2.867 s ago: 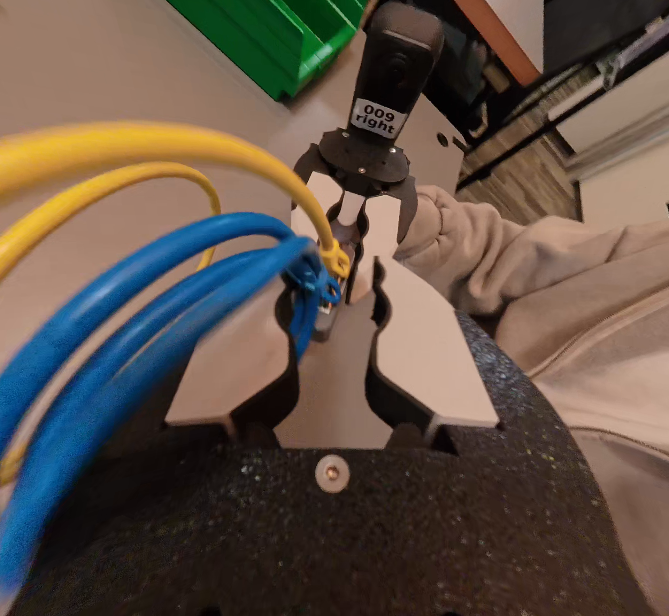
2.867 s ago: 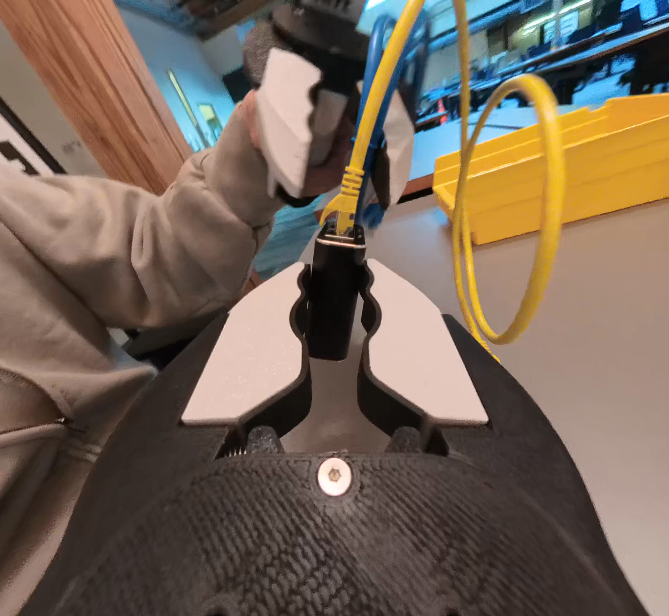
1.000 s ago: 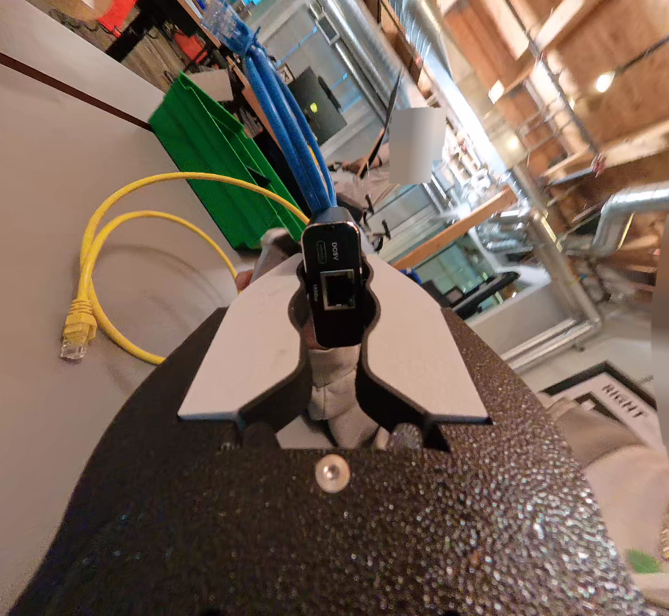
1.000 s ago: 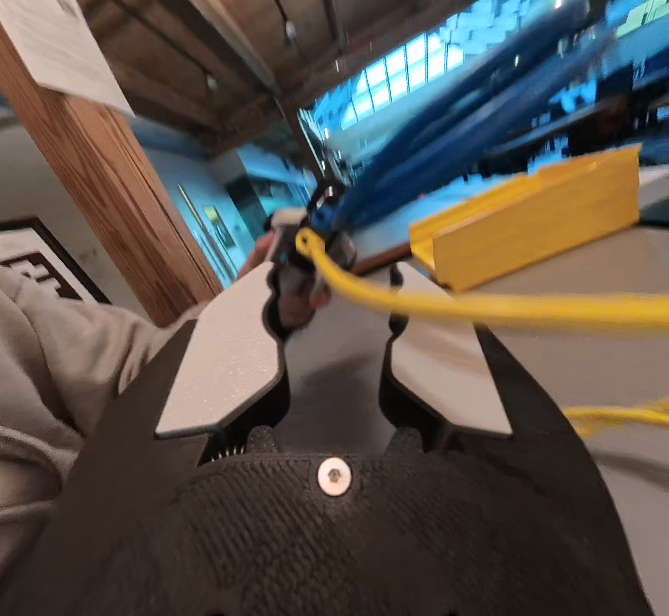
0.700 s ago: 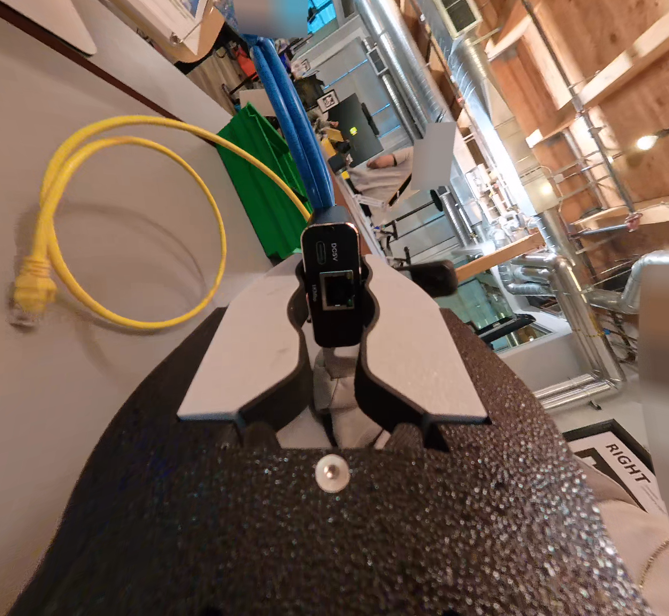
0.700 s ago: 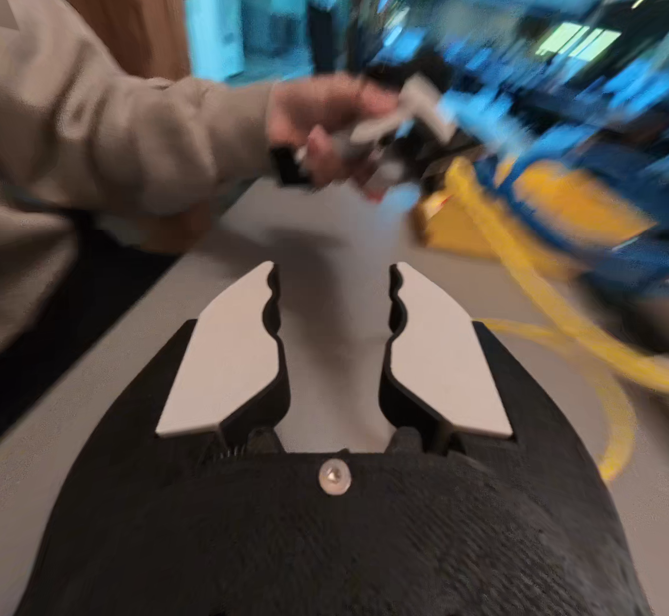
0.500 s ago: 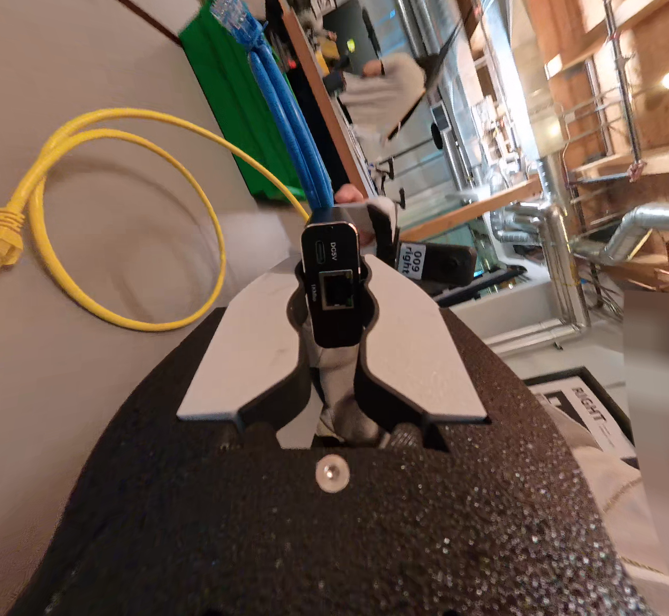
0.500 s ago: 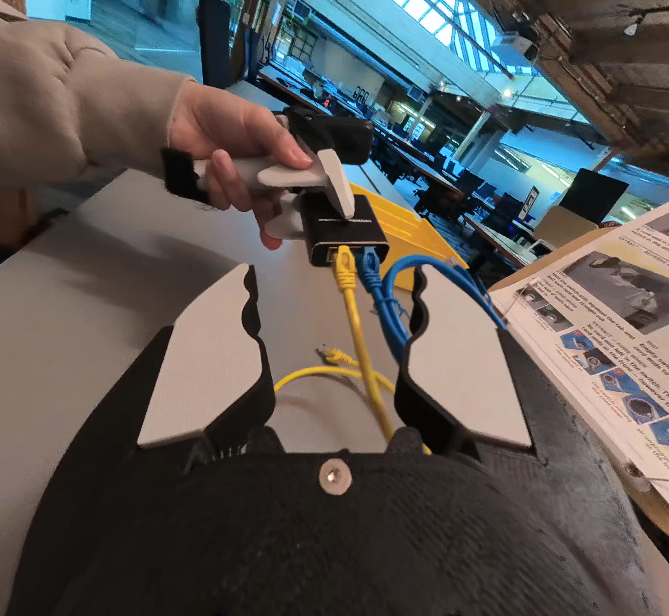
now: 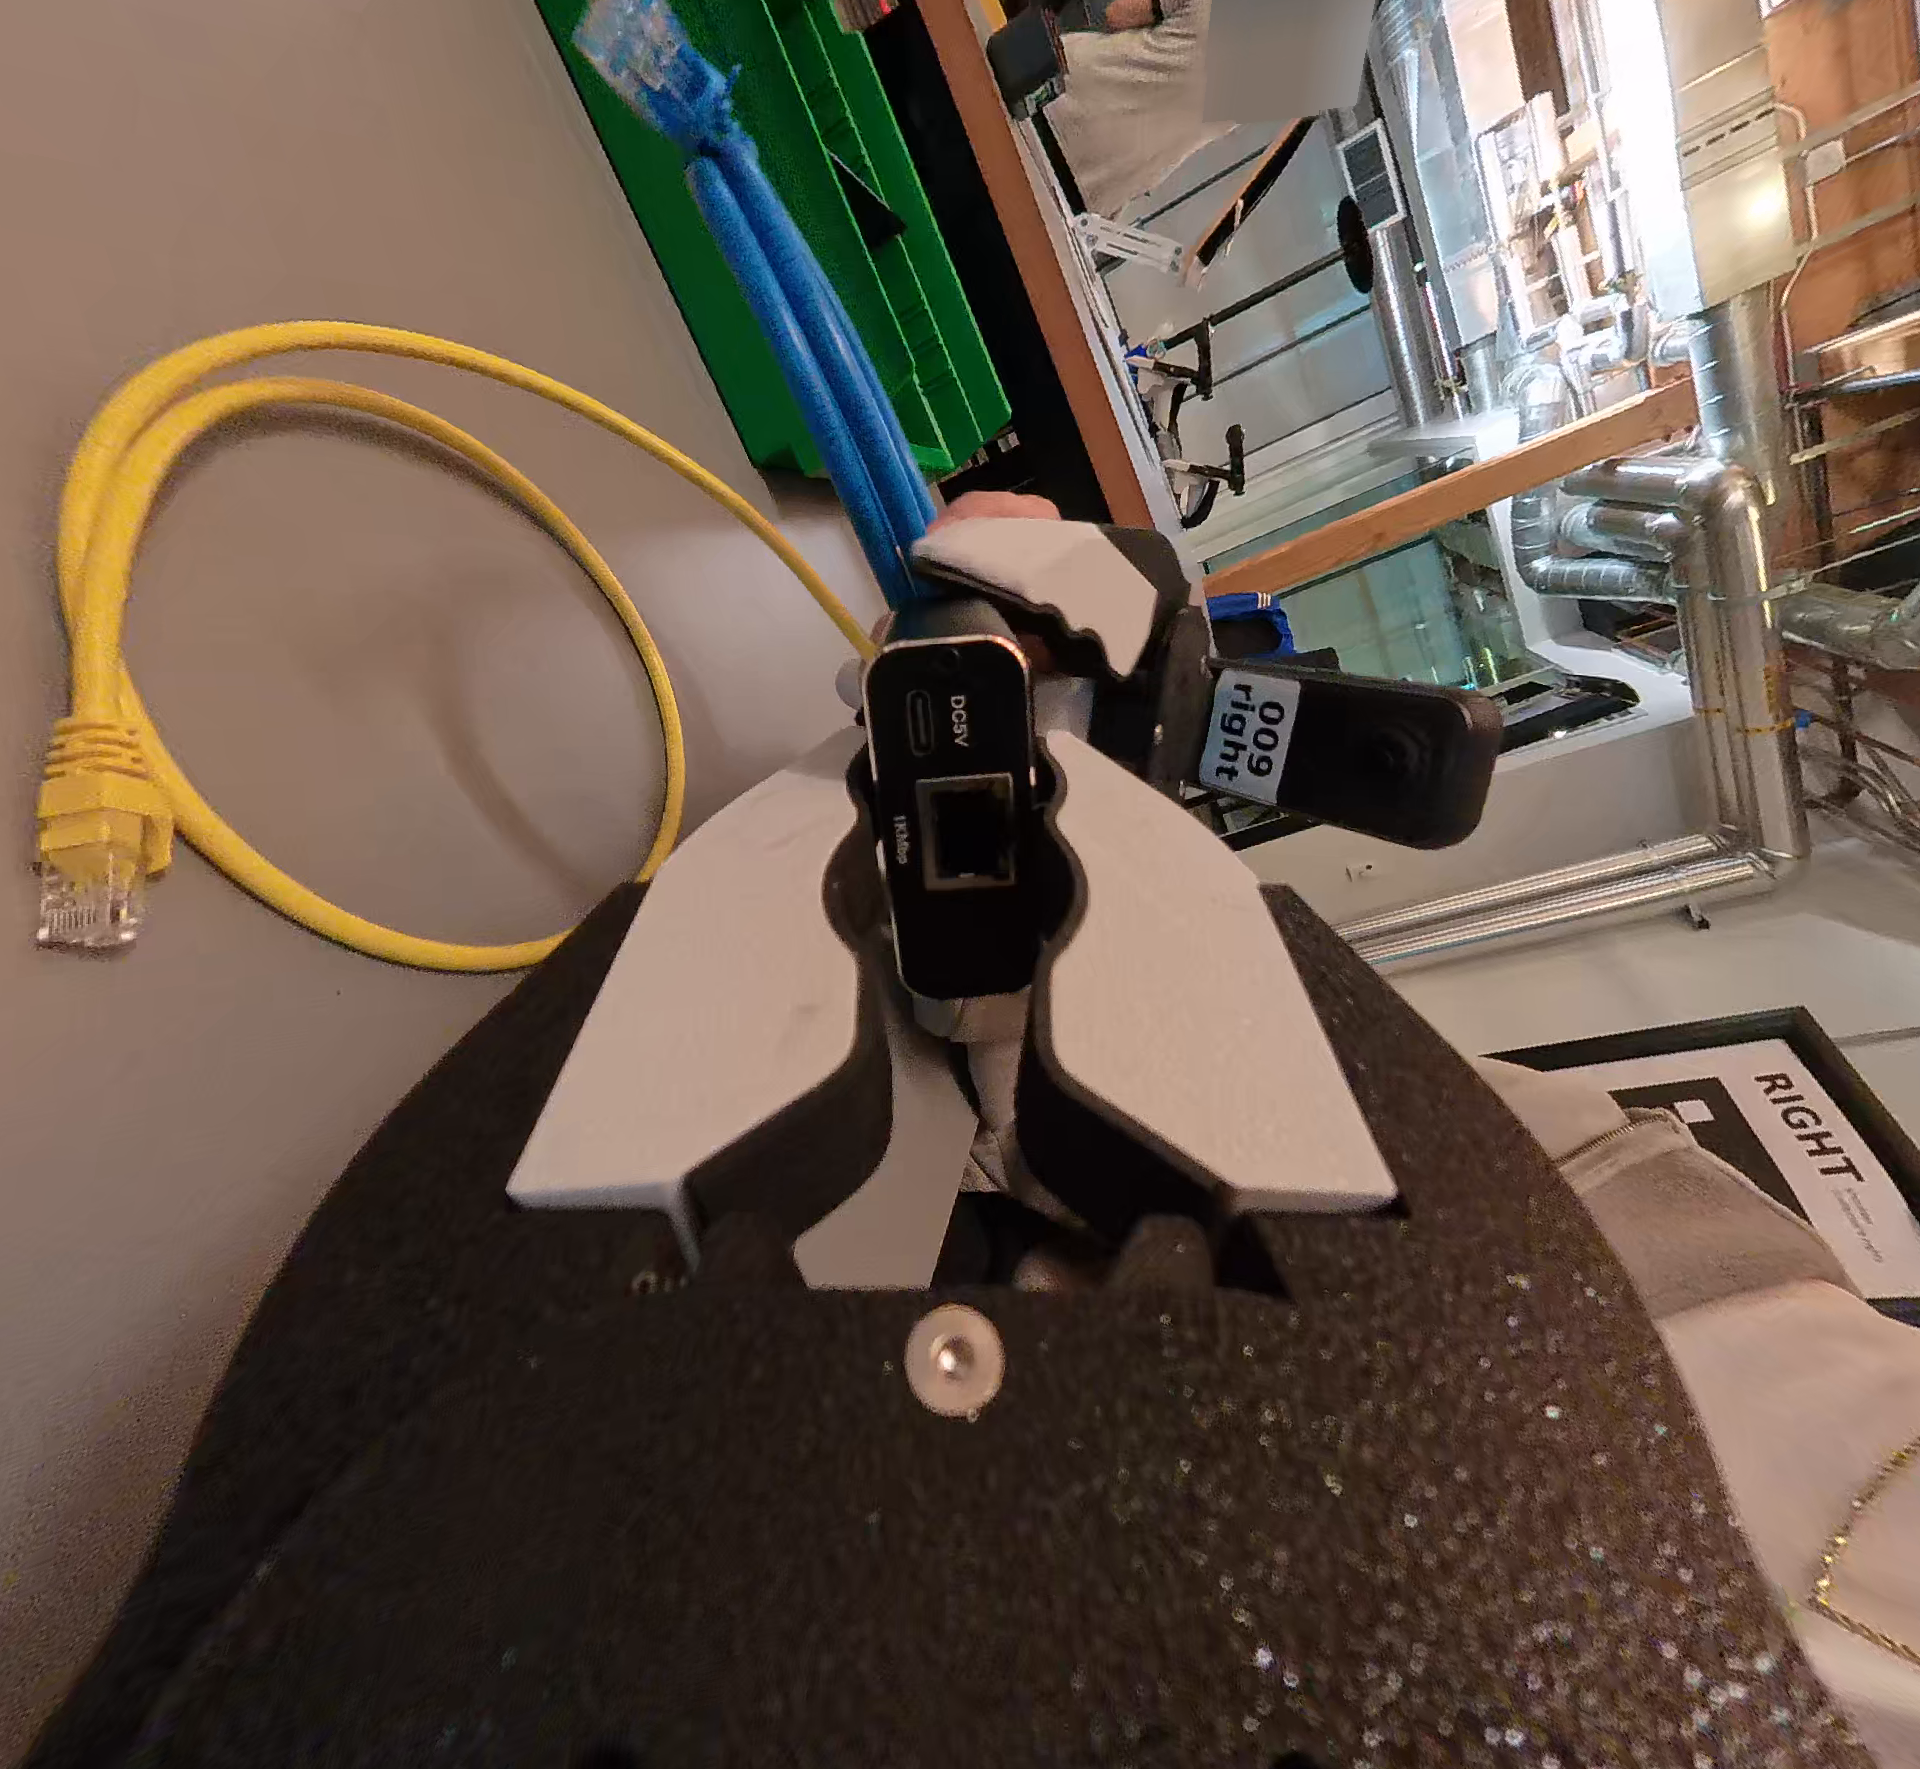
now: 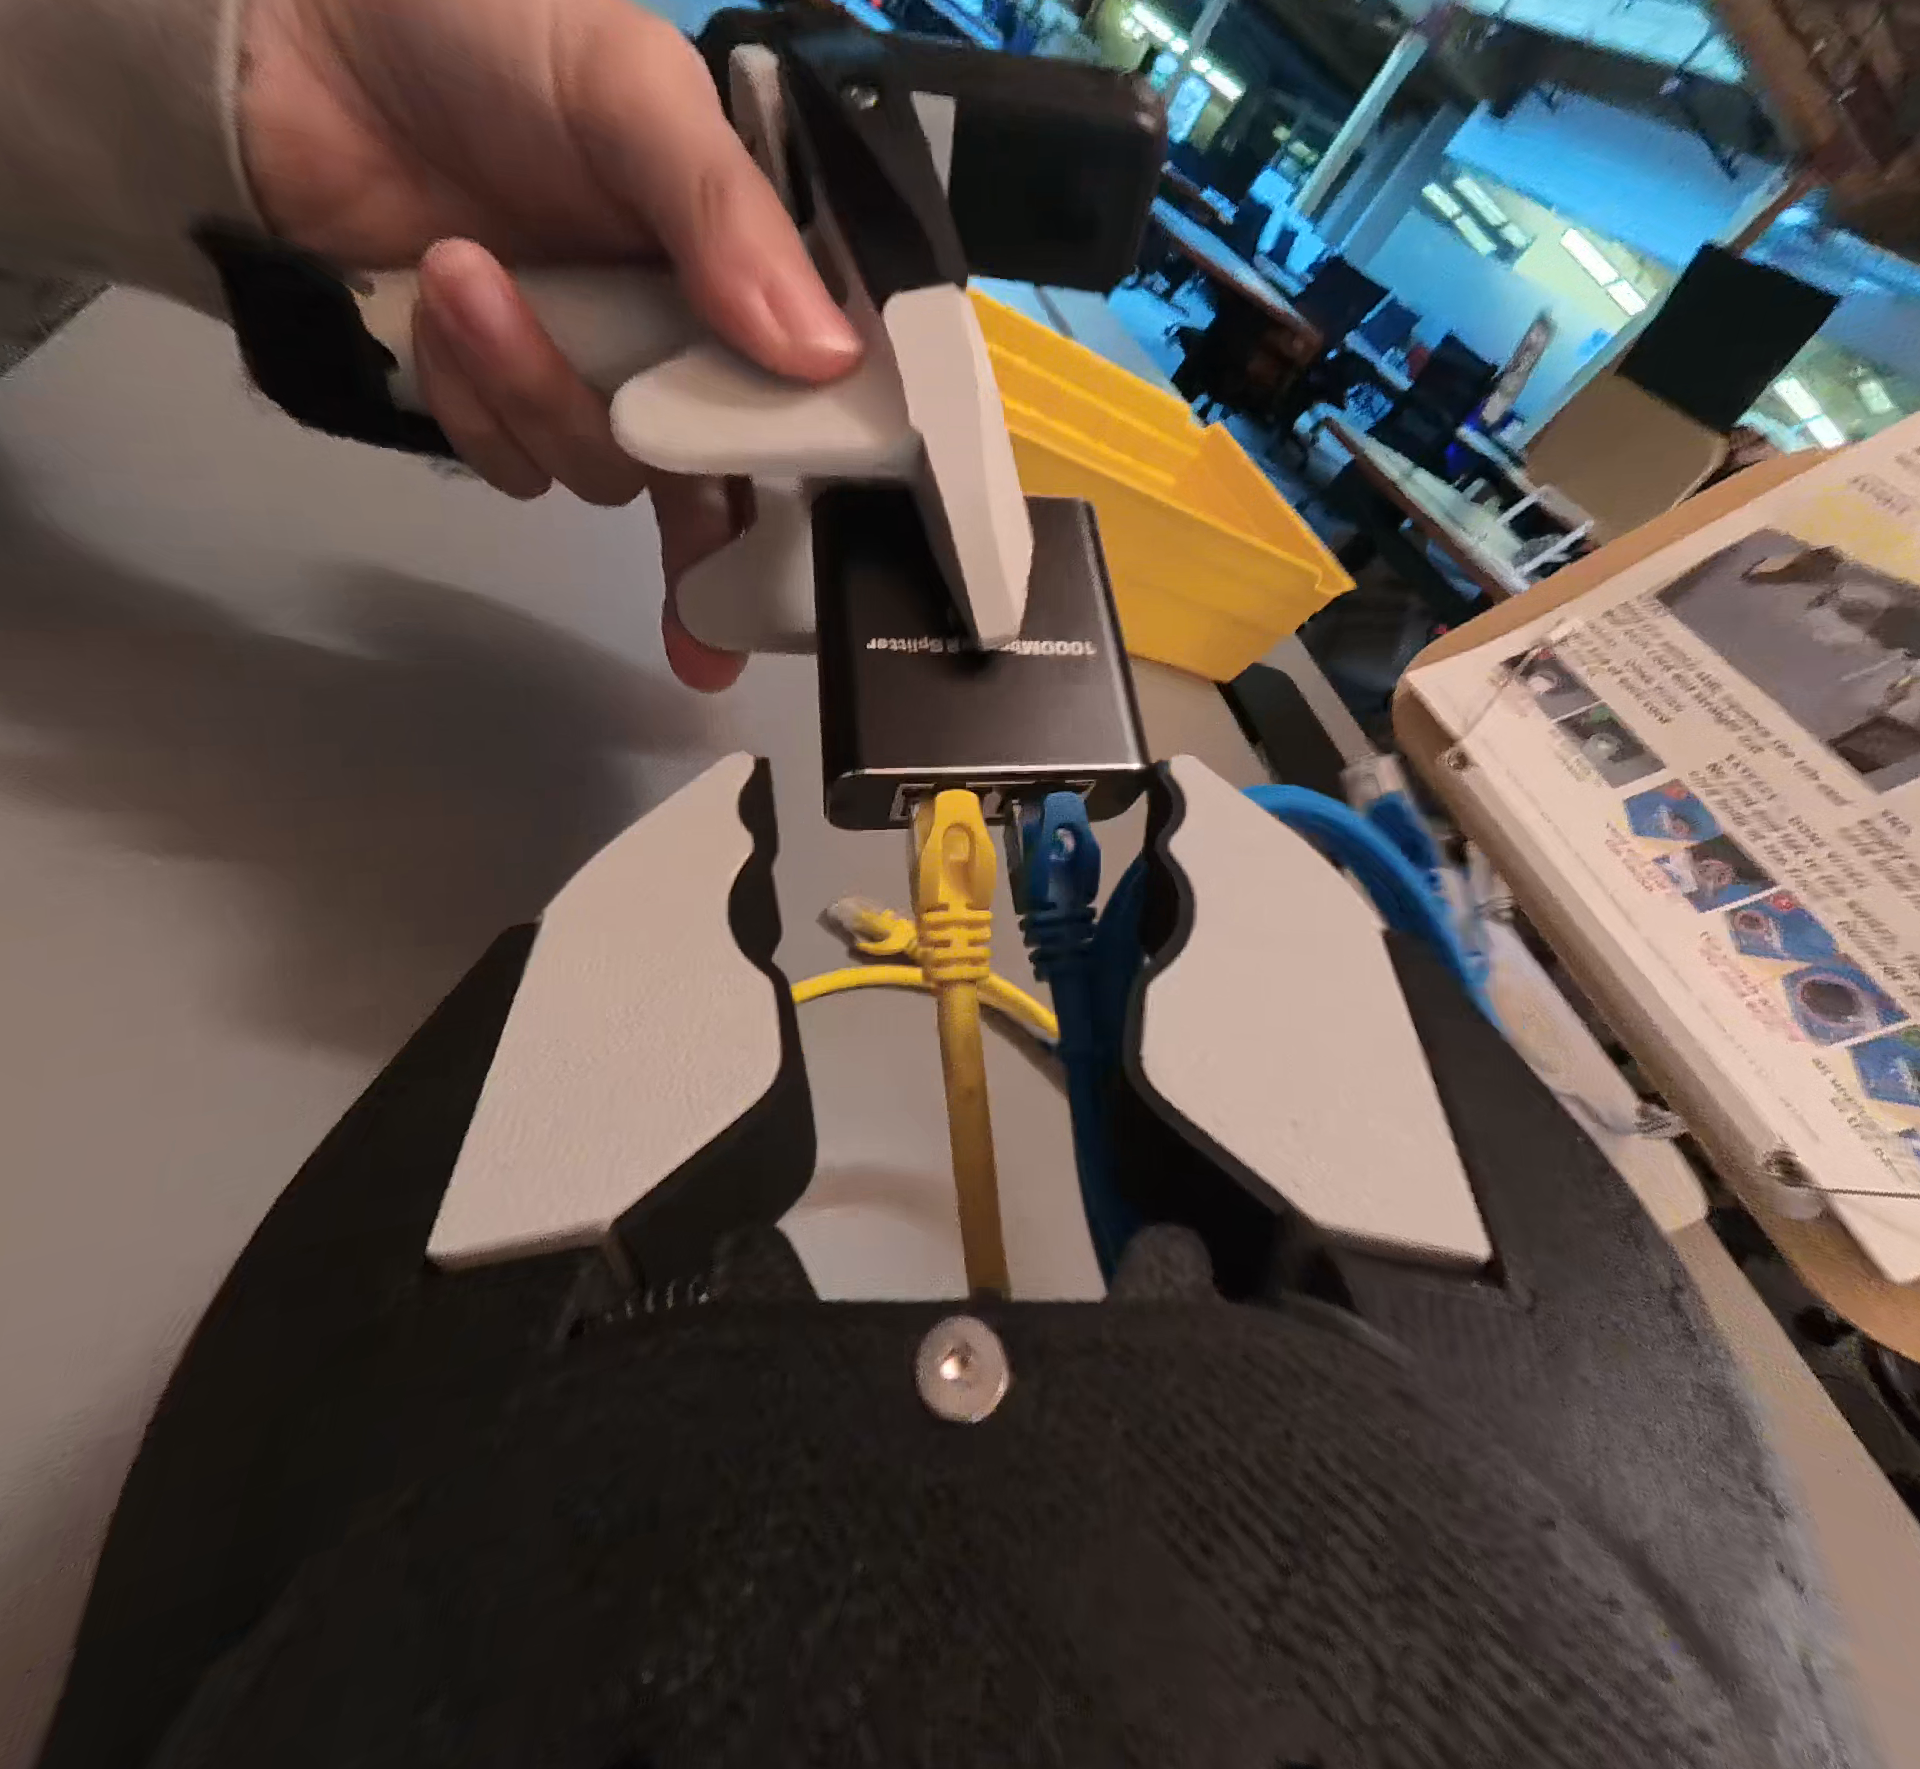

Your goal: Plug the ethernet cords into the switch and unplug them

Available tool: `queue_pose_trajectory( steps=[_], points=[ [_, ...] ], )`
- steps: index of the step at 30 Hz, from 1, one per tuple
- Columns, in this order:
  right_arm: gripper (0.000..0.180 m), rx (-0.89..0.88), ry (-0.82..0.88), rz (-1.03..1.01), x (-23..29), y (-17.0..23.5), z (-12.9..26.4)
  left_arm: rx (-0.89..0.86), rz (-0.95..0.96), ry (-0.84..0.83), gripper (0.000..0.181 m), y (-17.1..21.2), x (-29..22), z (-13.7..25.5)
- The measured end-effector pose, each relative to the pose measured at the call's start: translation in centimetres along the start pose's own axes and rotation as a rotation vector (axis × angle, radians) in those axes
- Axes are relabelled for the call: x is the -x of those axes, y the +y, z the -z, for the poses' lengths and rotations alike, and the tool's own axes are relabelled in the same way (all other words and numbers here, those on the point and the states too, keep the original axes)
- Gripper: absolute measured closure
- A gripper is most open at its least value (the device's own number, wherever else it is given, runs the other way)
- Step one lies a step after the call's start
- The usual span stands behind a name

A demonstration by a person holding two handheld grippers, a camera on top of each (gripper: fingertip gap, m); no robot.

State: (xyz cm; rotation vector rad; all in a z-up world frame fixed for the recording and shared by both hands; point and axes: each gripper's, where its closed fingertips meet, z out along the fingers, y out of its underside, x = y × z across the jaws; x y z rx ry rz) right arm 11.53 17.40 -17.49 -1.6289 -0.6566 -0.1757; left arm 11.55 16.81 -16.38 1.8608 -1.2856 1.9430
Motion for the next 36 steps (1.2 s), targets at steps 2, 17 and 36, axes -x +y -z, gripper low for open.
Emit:
queue_pose_trajectory(
  steps=[2,17,36],
  points=[
    [0.12,-0.099,0.056,0.045,-0.4,-2.0,0.8,-0.023,-0.021,-0.018,0.157,-0.7,0.0,0.4],
    [0.11,-0.496,0.024,-0.298,0.3,-5.7,0.9,-0.054,0.02,0.252,0.157,-1.6,-6.1,2.0],
    [0.114,-0.44,-0.038,-0.239,0.8,-4.5,1.6,0.045,0.179,0.258,0.156,1.9,-4.1,-0.8]
  ],
)
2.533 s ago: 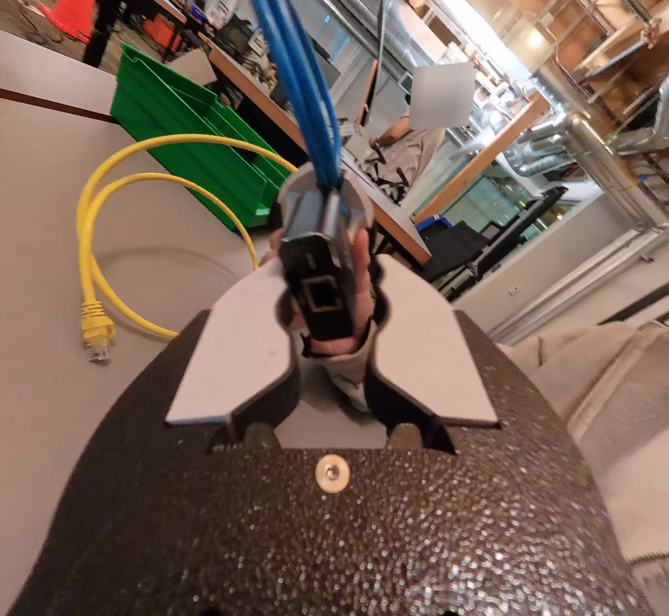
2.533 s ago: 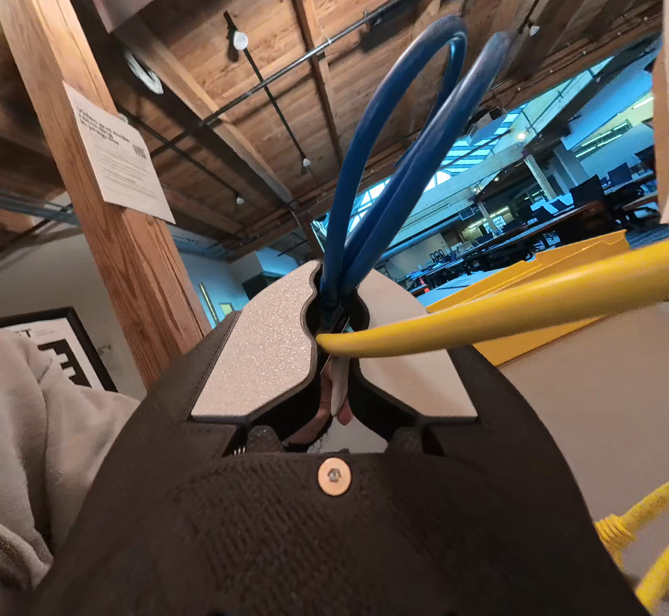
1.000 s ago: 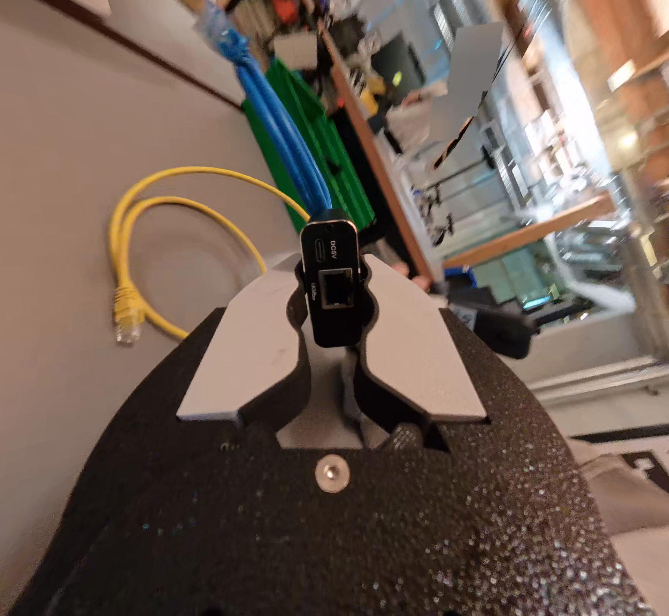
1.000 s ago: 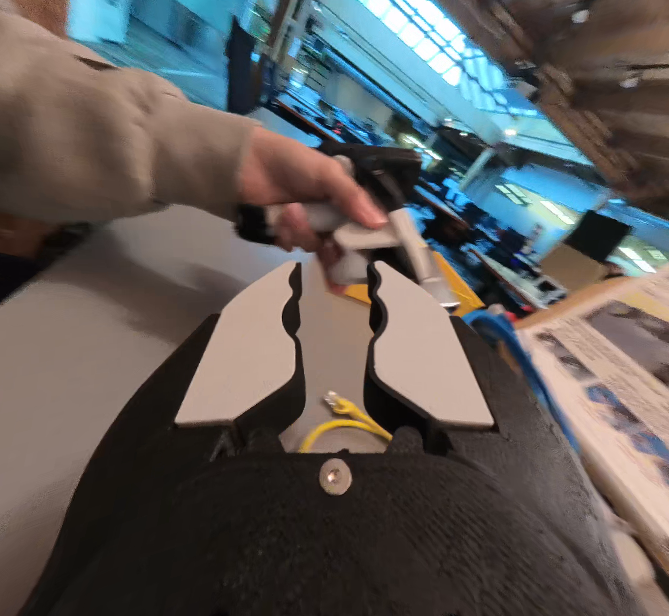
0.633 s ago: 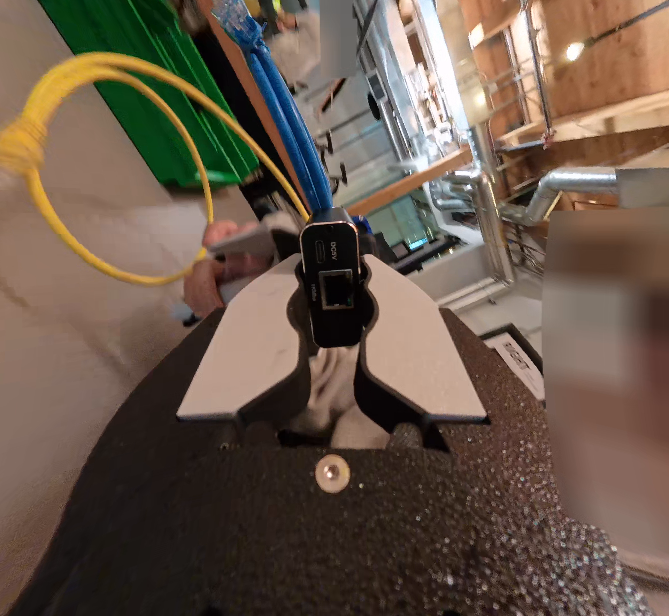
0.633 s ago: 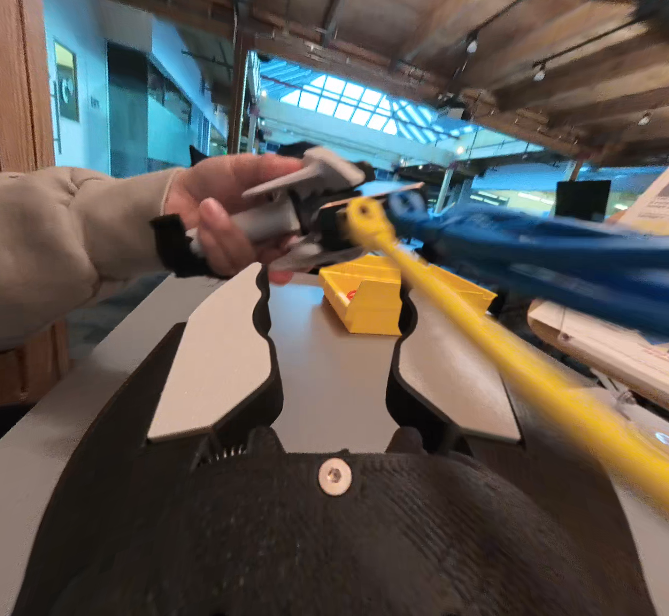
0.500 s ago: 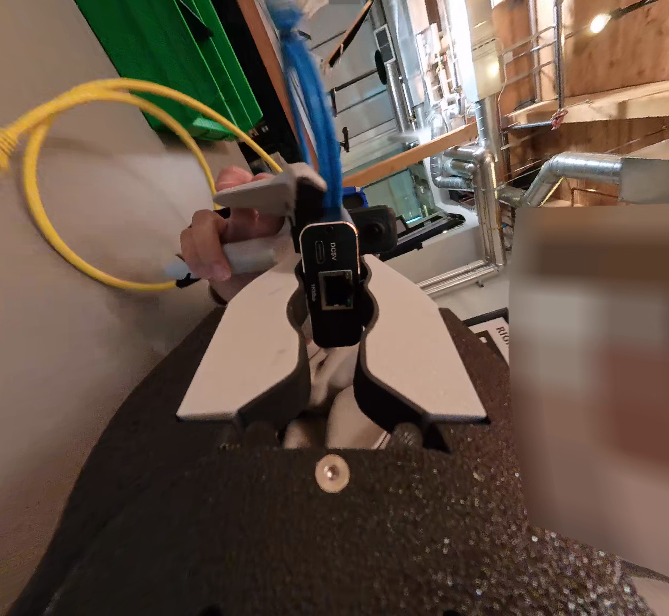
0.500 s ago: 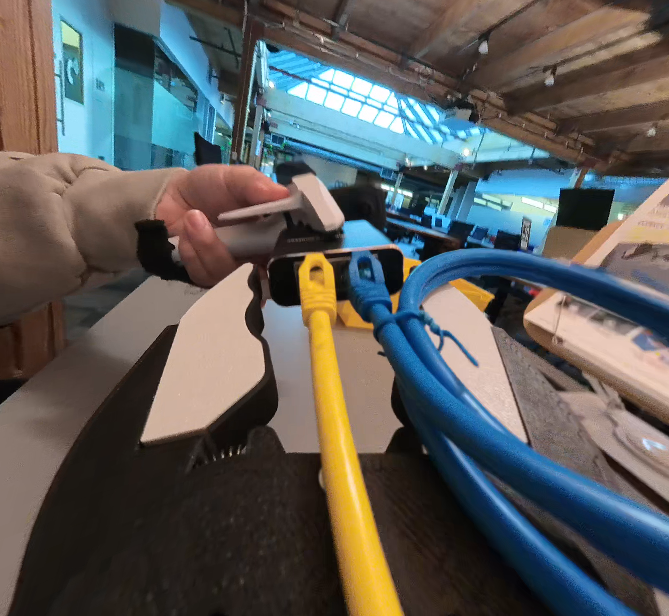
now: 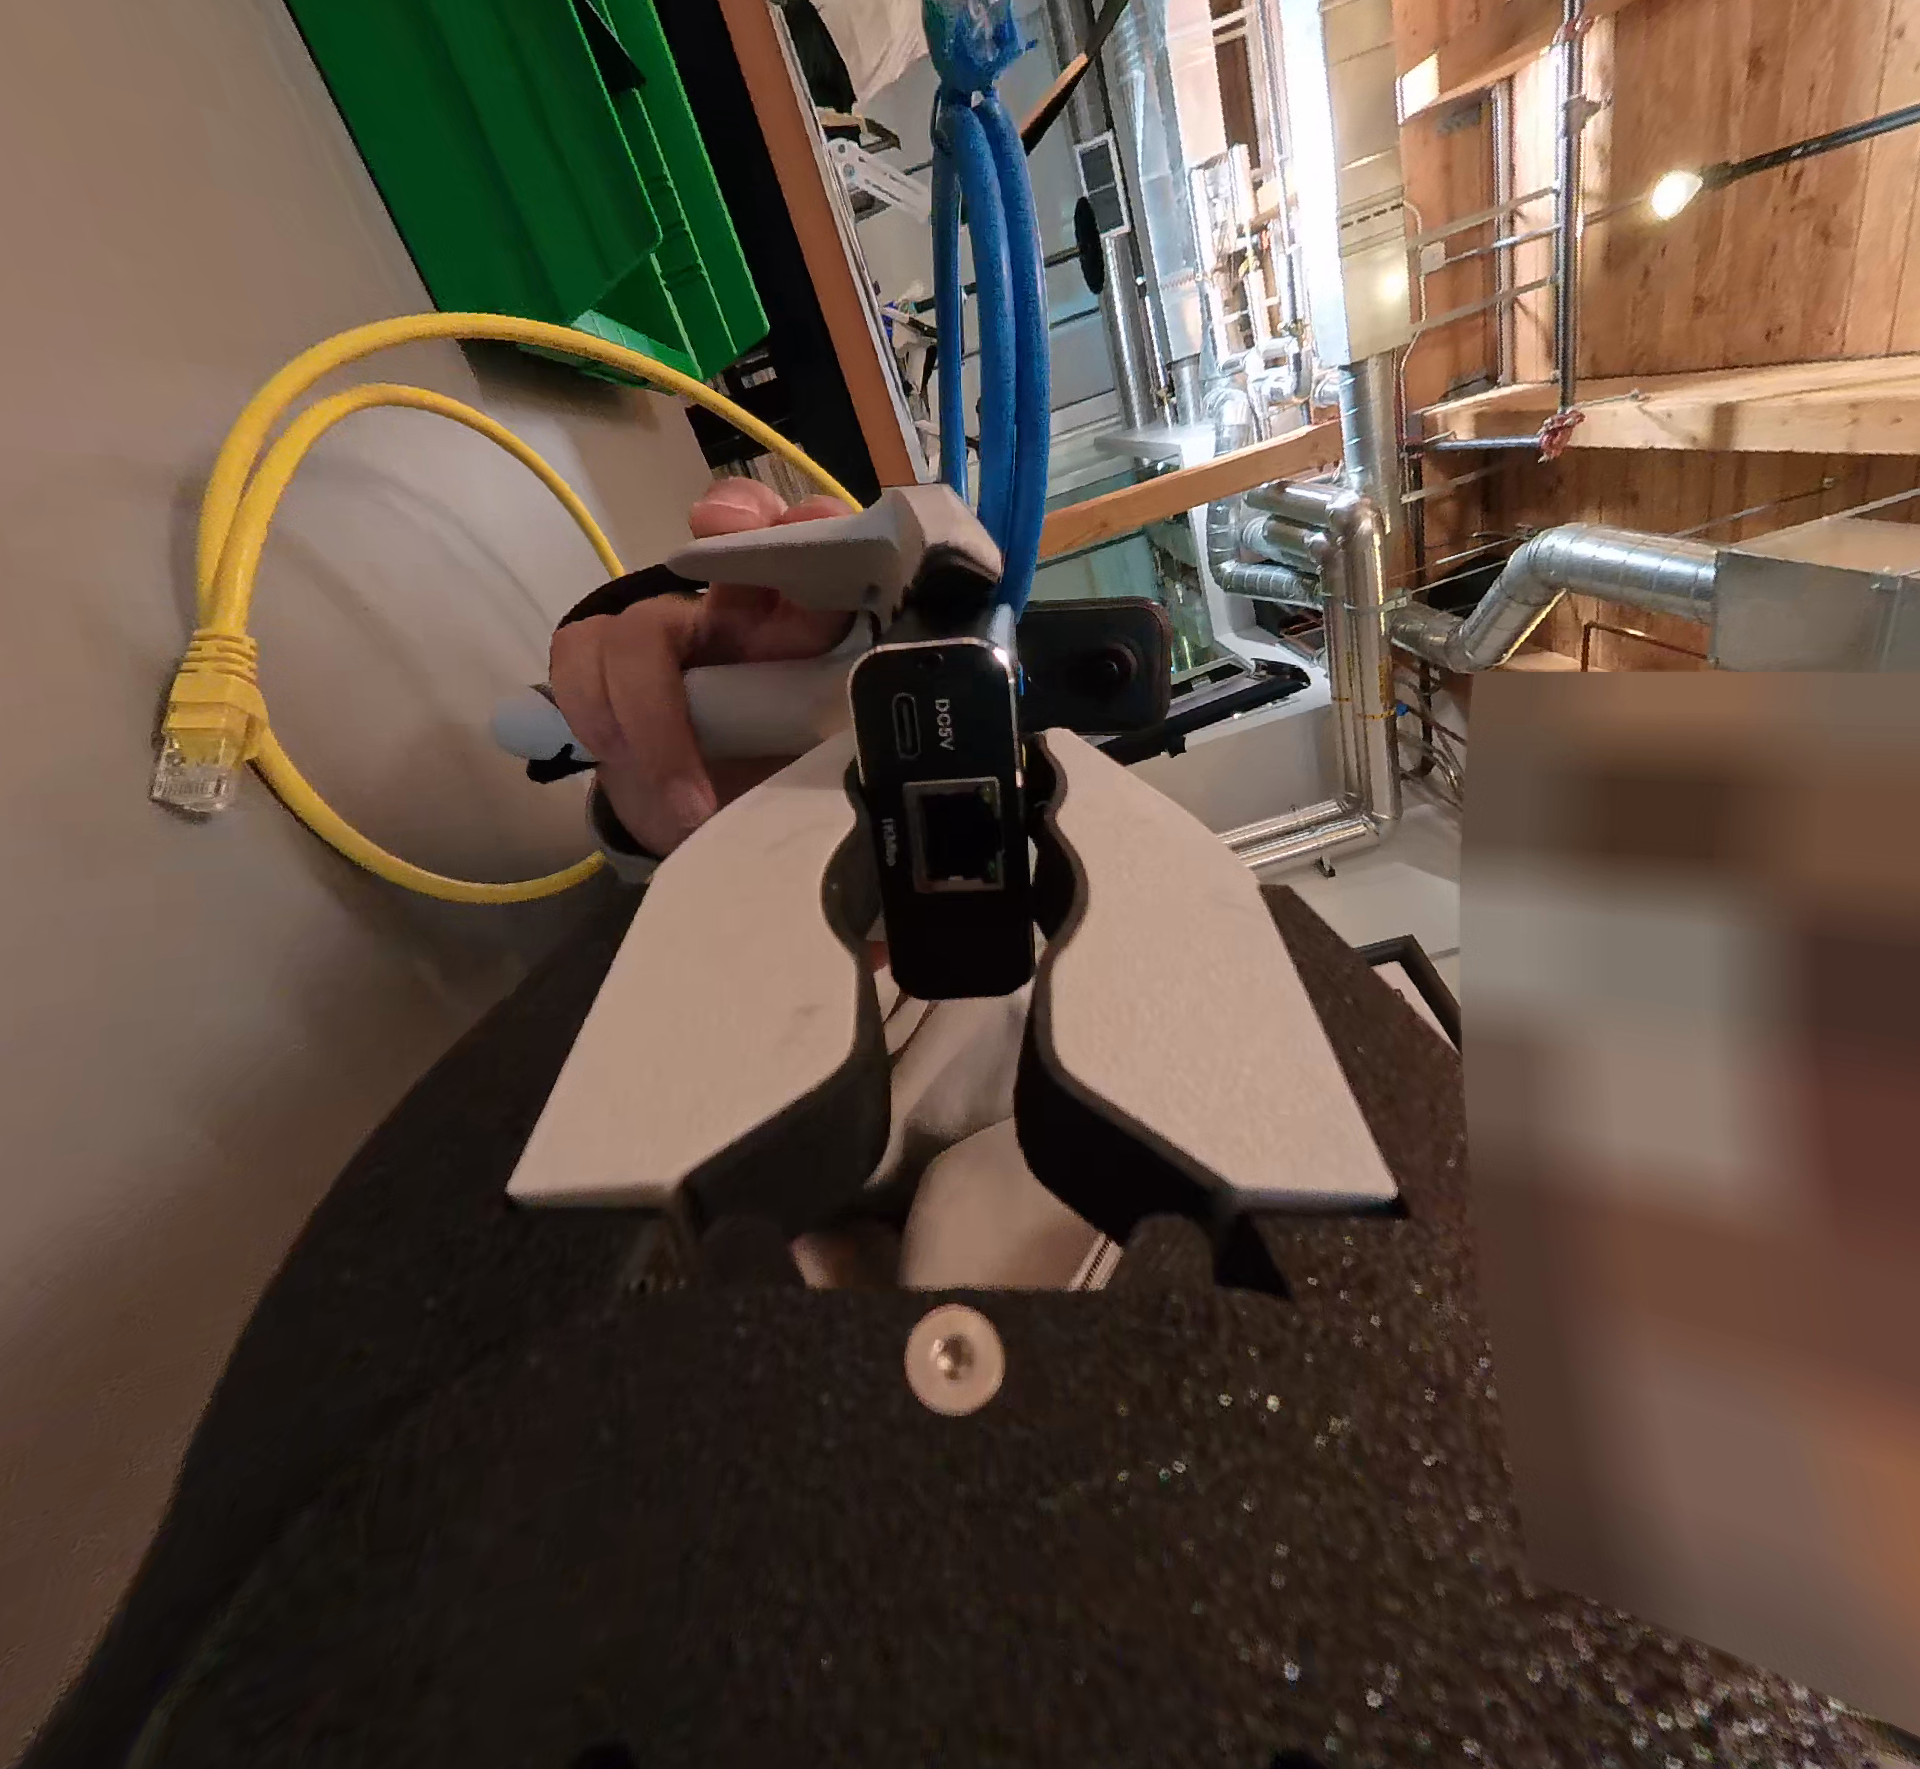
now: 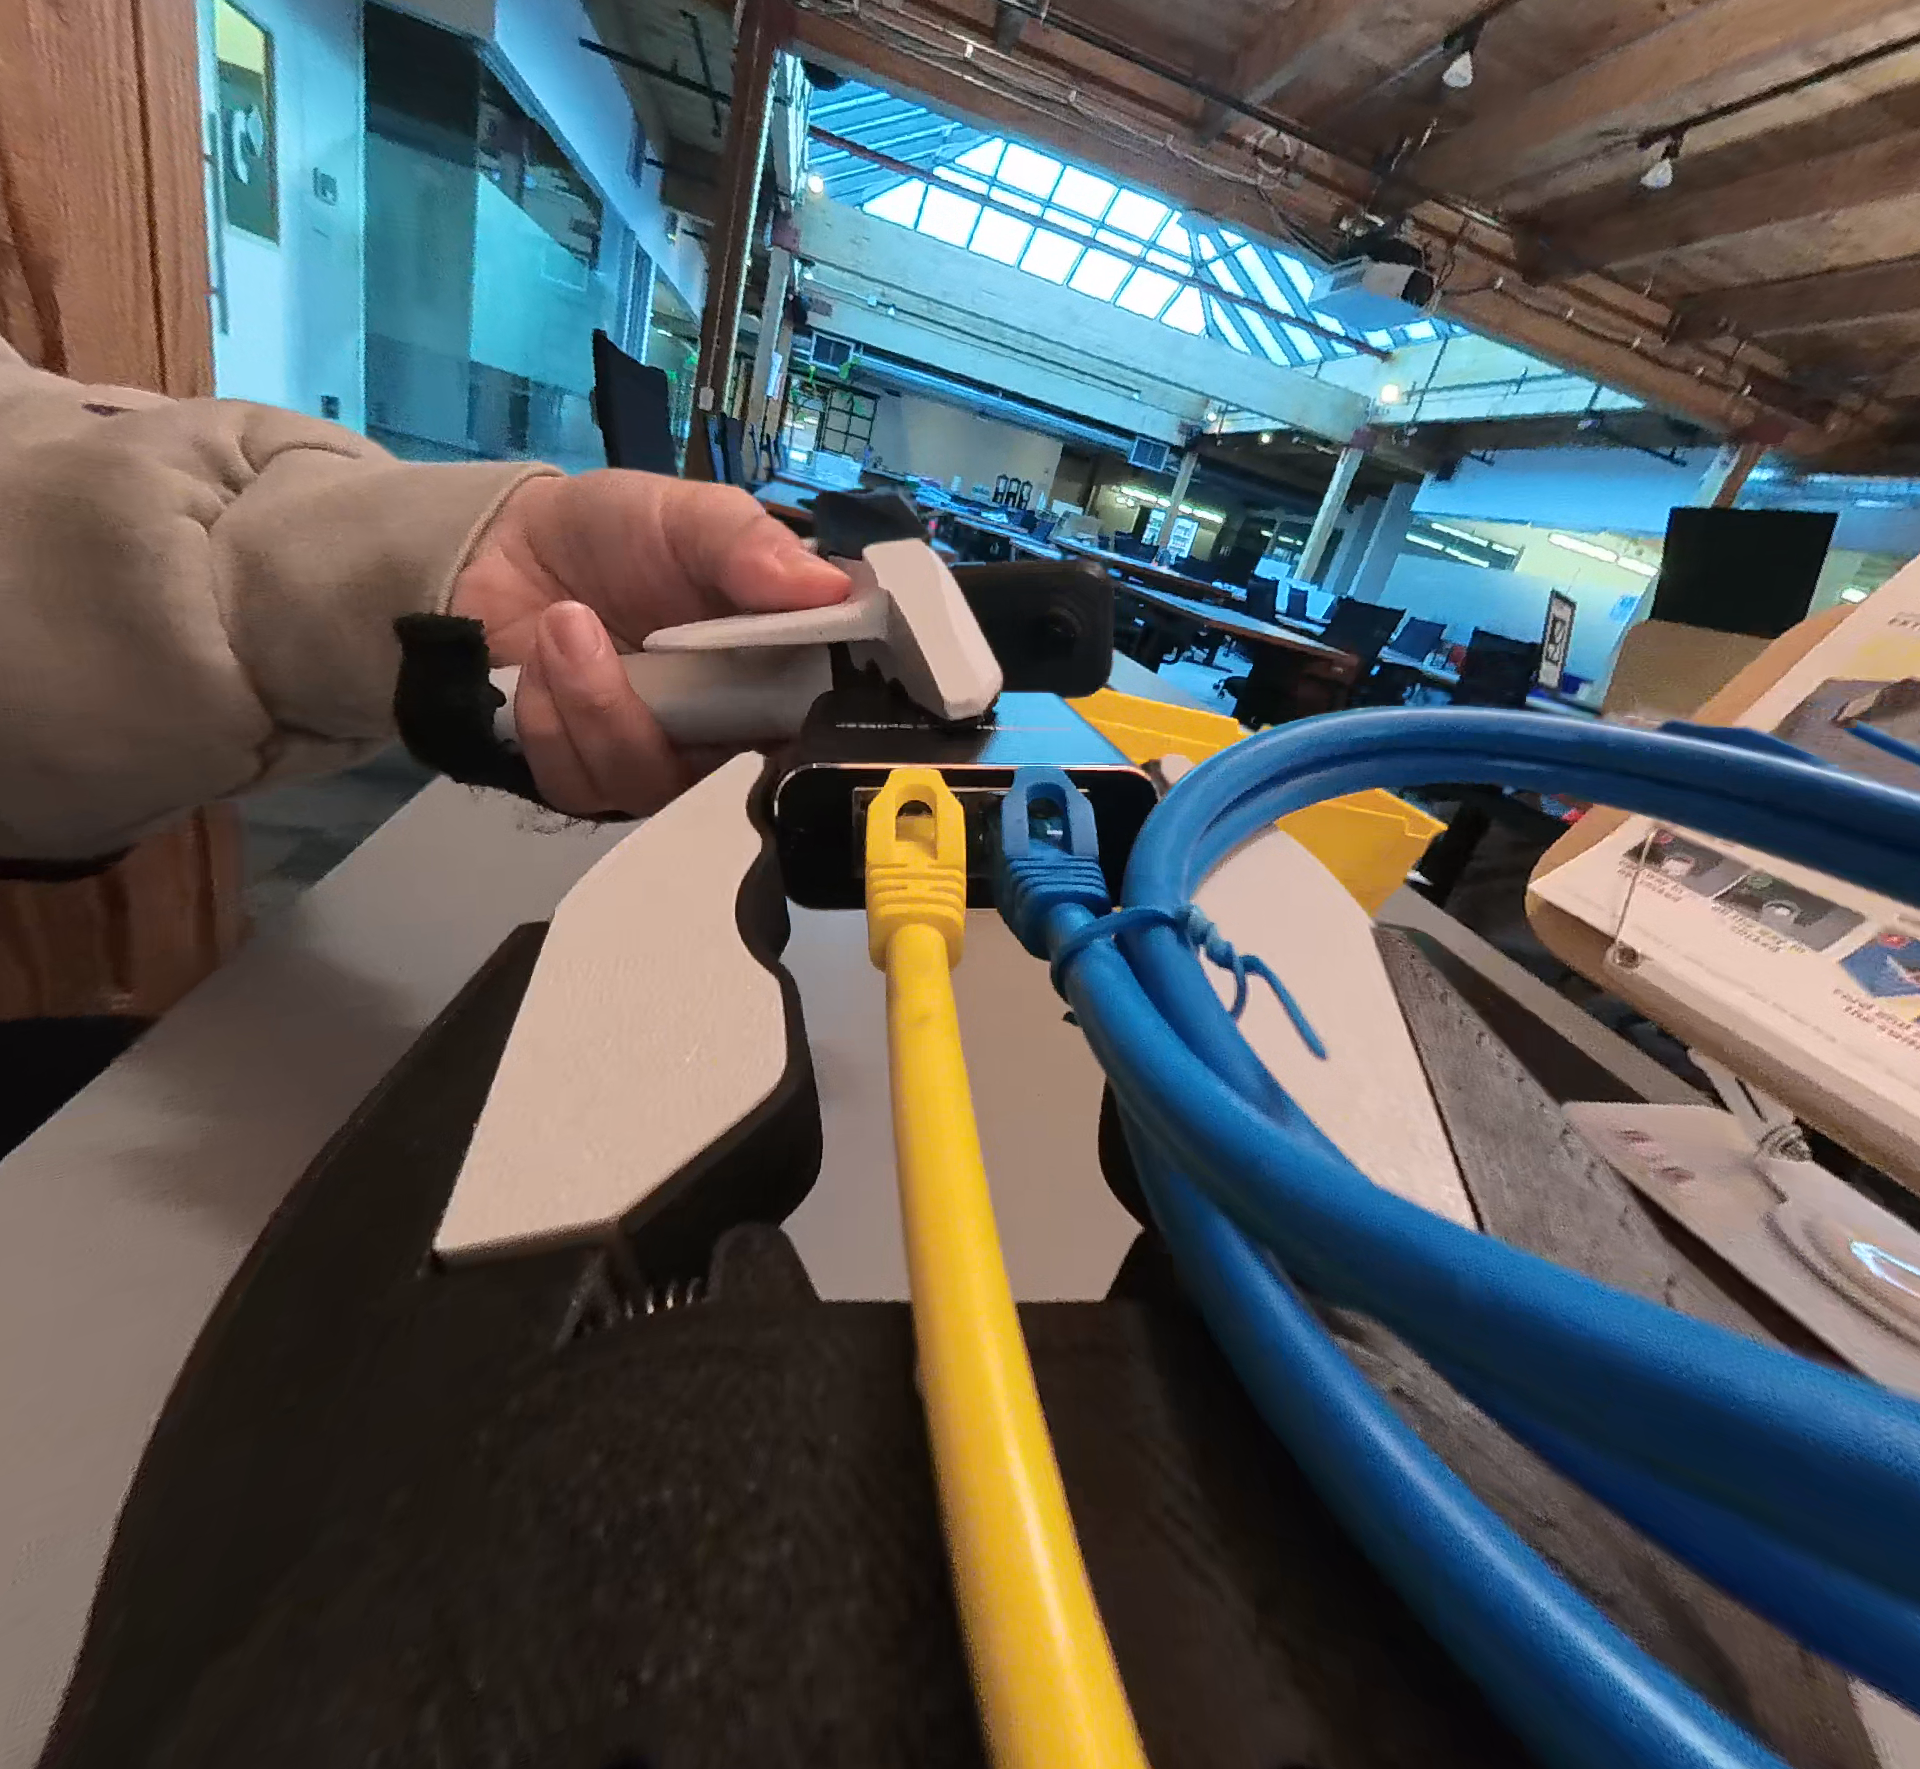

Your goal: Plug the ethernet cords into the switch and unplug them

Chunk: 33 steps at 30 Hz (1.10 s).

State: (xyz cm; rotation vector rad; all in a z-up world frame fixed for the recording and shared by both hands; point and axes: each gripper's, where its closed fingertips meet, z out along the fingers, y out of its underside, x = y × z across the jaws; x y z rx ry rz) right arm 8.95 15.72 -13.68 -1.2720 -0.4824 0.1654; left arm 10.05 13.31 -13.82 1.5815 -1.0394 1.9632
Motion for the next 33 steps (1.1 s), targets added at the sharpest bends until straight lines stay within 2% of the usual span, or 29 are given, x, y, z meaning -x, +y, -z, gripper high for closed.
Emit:
queue_pose_trajectory(
  steps=[5,7,8,10,11,16,18,20,23,26,28,29,33],
  points=[
    [0.115,0.034,-0.03,-0.056,0.0,-0.1,-0.1,-0.015,0.008,0.02,0.156,0.0,-0.3,0.0],
    [0.115,-0.003,-0.041,-0.111,-0.1,-0.7,-0.1,-0.024,-0.064,0.0,0.153,-0.2,-0.7,-0.1],
    [0.115,-0.022,-0.048,-0.144,-0.2,-0.9,0.0,-0.029,-0.109,-0.017,0.15,-0.4,-0.8,-0.1],
    [0.115,-0.058,-0.044,-0.194,-0.9,-1.3,0.5,-0.071,-0.2,-0.046,0.127,-1.2,-1.5,0.5],
    [0.115,-0.07,-0.034,-0.21,-1.4,-1.4,0.9,-0.11,-0.245,-0.056,0.122,-1.9,-2.1,1.1],
    [0.115,-0.093,-0.013,-0.232,-2.9,-1.7,2.5,-0.33,-0.538,-0.183,0.126,-5.4,-5.3,7.8],
    [0.115,-0.093,-0.016,-0.228,-3.2,-1.8,2.8,-0.403,-0.628,-0.368,0.129,-7.4,-5.1,12.4],
    [0.115,-0.094,-0.008,-0.227,-3.6,-1.8,3.1,-0.461,-0.704,-0.65,0.136,-10.1,-3.7,18.5],
    [0.115,-0.085,-0.006,-0.226,-4.0,-1.6,3.5,-0.379,-0.822,-1.006,0.139,-13.6,-1.1,26.7],
    [0.115,-0.069,-0.001,-0.225,-4.2,-1.2,3.7,-0.148,-0.798,-1.244,0.132,-15.5,2.6,32.2],
    [0.115,-0.058,-0.009,-0.234,-4.2,-0.8,3.6,-0.067,-0.673,-1.36,0.128,-16.5,4.9,34.9],
    [0.115,-0.05,-0.009,-0.231,-4.2,-0.6,3.5,-0.066,-0.586,-1.385,0.128,-17.1,5.9,35.7],
    [0.115,-0.019,-0.021,-0.225,-4.0,0.2,3.3,-0.084,-0.318,-1.268,0.128,-19.6,9.5,34.6]
  ],
)
